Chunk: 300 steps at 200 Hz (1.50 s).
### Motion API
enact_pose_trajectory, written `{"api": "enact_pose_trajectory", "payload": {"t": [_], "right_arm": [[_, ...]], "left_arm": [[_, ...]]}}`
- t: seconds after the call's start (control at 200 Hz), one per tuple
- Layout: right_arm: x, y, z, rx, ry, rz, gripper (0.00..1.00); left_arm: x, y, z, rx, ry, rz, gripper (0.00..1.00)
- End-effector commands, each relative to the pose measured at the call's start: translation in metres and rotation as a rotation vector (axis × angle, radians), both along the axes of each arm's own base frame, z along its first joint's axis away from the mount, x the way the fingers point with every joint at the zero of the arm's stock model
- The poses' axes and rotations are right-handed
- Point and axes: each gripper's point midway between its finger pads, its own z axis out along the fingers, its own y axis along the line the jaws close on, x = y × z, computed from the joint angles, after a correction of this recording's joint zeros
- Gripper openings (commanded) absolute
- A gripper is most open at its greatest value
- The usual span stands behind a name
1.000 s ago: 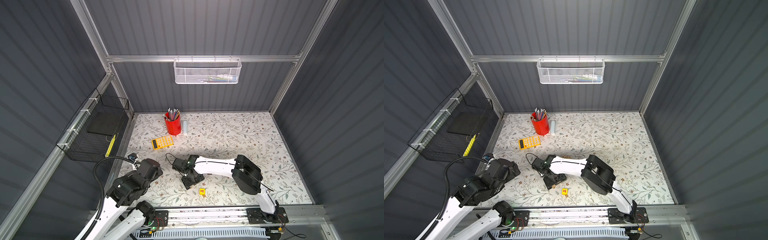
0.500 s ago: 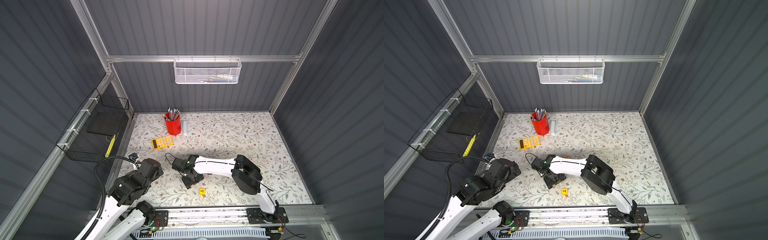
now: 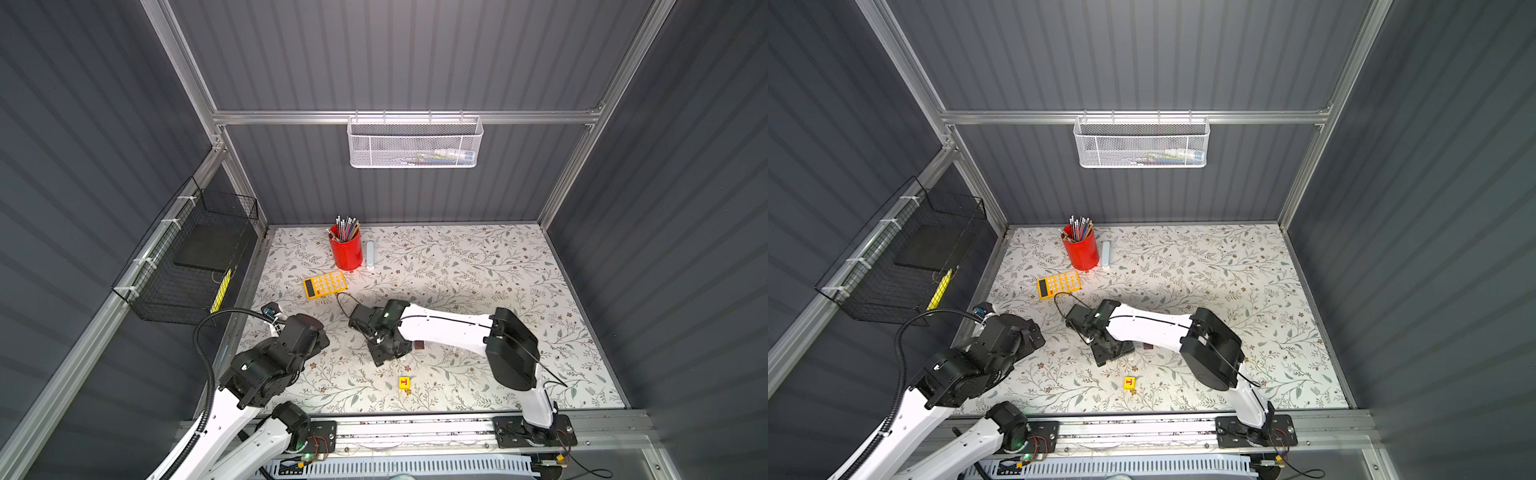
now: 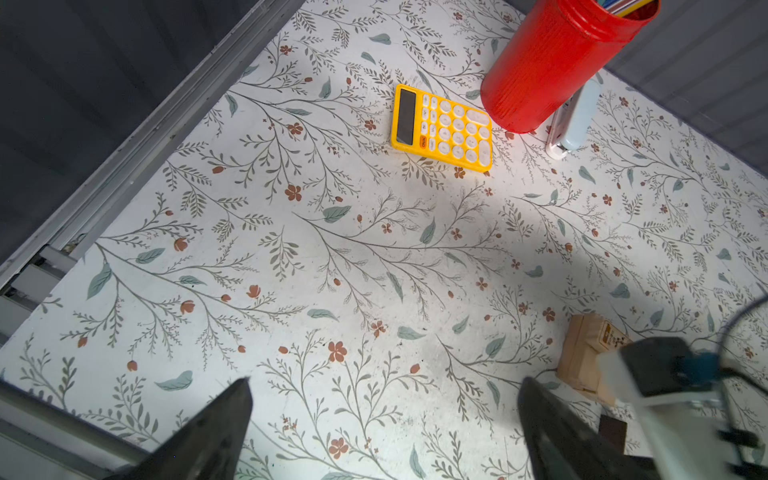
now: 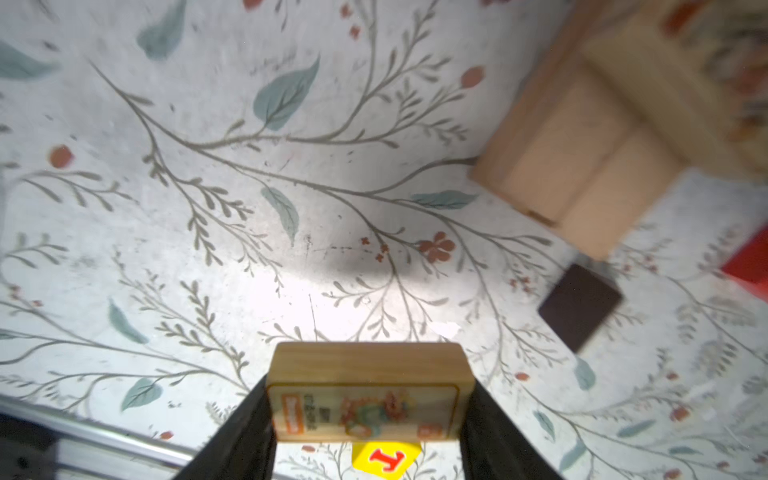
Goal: Build the wood block tower
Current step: 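Carry the dragon tile with the right gripper to the block group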
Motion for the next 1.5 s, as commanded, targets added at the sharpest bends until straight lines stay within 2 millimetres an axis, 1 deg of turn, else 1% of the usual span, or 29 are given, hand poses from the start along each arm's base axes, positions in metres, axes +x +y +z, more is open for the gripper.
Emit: {"api": "enact_pose_trajectory", "payload": {"t": [0.0,0.13,0.205,0.28,0.435,0.54,0.61,0.73,0.825,0.865,0.991,1.231,1.496], "right_arm": [[0.015,-0.024,0.016,-0.01,-0.049,-0.173,0.55],[0.032,-0.03,0.022,0.018,-0.075,-0.293,0.54],[0.043,-0.034,0.018,0.025,-0.082,-0.358,0.54],[0.053,-0.037,0.011,0.03,-0.081,-0.417,0.54],[0.068,-0.035,0.004,0.008,-0.123,-0.456,0.53],[0.073,-0.035,-0.004,-0.006,-0.115,-0.474,0.54],[0.077,-0.035,-0.006,-0.007,-0.121,-0.479,0.54],[0.079,-0.037,-0.006,-0.013,-0.132,-0.491,0.54],[0.079,-0.038,-0.015,-0.009,-0.095,-0.509,0.54],[0.08,-0.039,-0.016,-0.006,-0.09,-0.515,0.54],[0.082,-0.037,-0.014,0.003,-0.094,-0.511,0.55],[0.085,-0.032,-0.02,0.01,-0.074,-0.504,0.56],[0.084,-0.034,-0.025,-0.006,-0.065,-0.503,0.58]], "left_arm": [[0.006,-0.006,0.008,-0.008,-0.023,-0.03,1.0],[0.011,-0.012,0.008,-0.009,-0.03,-0.055,1.0],[0.018,-0.019,0.011,-0.023,-0.049,-0.073,1.0],[0.021,-0.021,0.011,-0.014,-0.046,-0.079,0.99],[0.026,-0.025,0.012,-0.004,-0.054,-0.097,1.0],[0.029,-0.028,0.009,0.002,-0.046,-0.108,1.0],[0.029,-0.029,0.006,0.009,-0.035,-0.109,1.0],[0.029,-0.029,0.003,0.009,-0.029,-0.109,1.0],[0.029,-0.03,0.002,0.0,-0.035,-0.107,1.0],[0.029,-0.03,0.001,-0.002,-0.035,-0.106,1.0],[0.029,-0.029,0.002,0.001,-0.035,-0.099,1.0],[0.028,-0.026,0.002,0.01,-0.035,-0.087,1.0],[0.027,-0.024,0.002,0.015,-0.032,-0.081,0.99]]}}
